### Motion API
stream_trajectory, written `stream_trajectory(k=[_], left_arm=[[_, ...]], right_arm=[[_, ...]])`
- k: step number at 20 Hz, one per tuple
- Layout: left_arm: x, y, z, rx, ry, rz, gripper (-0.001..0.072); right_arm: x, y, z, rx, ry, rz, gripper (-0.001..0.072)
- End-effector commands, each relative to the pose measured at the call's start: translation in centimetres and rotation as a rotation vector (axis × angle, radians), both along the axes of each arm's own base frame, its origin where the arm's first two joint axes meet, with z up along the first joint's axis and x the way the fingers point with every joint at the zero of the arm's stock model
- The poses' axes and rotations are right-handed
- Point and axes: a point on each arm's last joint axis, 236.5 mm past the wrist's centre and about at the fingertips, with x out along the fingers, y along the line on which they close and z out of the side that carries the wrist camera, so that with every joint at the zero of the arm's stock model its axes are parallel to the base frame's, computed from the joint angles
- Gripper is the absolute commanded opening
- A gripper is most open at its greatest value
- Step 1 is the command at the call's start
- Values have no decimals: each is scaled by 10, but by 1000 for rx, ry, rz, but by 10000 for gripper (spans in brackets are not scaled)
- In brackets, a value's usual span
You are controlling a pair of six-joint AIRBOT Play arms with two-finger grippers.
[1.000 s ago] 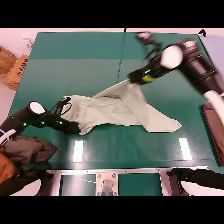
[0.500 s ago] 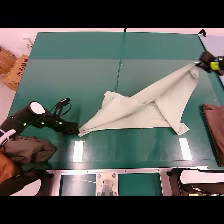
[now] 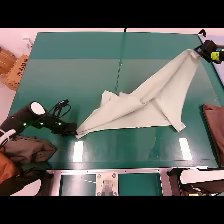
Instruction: Fold the shirts.
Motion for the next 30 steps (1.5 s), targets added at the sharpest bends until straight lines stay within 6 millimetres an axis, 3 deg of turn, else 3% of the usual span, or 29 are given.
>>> stream_trajectory(k=[1,3,7,8,10,12,14,17,21,24,27,30], left_arm=[[-7,3,0,14,32,-6,27],[-2,2,6,9,24,-16,28],[22,-1,21,2,-47,-9,28],[26,-1,23,2,-59,-6,28],[31,0,23,6,-79,4,28],[35,-1,23,5,-90,13,28],[35,0,23,6,-94,13,28],[36,0,23,6,-97,15,28],[38,0,23,7,-102,18,28],[38,0,22,8,-105,20,28],[38,0,23,8,-104,19,28],[38,0,22,8,-105,19,28]], right_arm=[[-15,-7,-6,28,96,-28,345],[-52,-35,-21,12,230,-62,180],[-159,-62,-71,-4,493,-131,180],[-189,-64,-86,-6,538,-162,188],[-251,-61,-125,49,639,-244,392],[-298,-53,-168,156,745,-304,395],[-331,-37,-206,253,837,-319,391],[-343,-16,-237,320,889,-298,366],[-322,8,-252,383,850,-221,367],[-317,21,-266,395,886,-182,366],[-309,11,-271,363,858,-206,342],[-300,4,-266,349,822,-211,252]])
